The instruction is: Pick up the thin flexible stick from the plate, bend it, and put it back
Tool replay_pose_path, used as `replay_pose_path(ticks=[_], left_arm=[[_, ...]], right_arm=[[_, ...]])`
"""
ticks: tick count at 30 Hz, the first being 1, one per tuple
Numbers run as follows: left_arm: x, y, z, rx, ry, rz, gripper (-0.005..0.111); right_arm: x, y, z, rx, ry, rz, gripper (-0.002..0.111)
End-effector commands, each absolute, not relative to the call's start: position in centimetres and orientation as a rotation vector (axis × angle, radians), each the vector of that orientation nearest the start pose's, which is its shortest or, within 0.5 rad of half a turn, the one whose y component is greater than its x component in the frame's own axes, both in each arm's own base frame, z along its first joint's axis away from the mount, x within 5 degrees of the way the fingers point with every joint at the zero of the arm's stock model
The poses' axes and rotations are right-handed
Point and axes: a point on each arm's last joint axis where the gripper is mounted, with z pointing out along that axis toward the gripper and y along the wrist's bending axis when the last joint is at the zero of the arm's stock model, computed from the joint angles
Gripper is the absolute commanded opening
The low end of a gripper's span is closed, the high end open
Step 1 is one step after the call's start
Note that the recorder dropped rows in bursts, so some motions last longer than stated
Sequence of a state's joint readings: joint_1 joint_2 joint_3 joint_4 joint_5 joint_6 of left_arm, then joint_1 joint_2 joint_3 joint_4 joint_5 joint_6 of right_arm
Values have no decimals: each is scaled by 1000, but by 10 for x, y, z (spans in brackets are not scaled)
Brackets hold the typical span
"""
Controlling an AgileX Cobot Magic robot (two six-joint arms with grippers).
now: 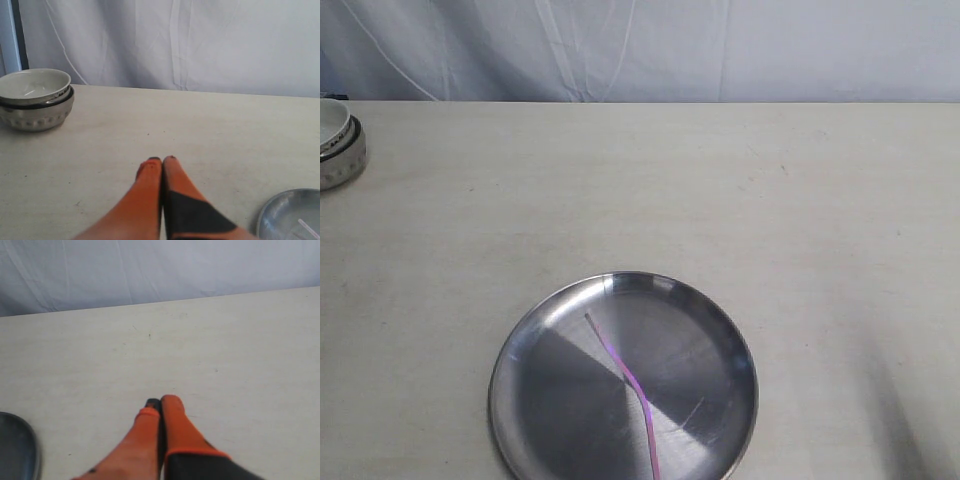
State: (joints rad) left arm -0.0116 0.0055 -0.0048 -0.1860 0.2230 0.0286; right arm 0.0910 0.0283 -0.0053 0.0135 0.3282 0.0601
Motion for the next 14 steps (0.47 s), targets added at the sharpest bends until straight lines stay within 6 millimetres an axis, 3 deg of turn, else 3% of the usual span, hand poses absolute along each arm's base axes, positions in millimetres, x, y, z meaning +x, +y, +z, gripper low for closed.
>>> replay_pose_path(ticks=[1, 14], left_arm=[[56, -4, 195, -91, 1683, -152, 0], [56, -4, 195, -91, 1683, -152, 0]], right_arm=[[55, 5, 183, -26, 1831, 116, -1], [55, 6, 183, -24, 1825, 119, -1]])
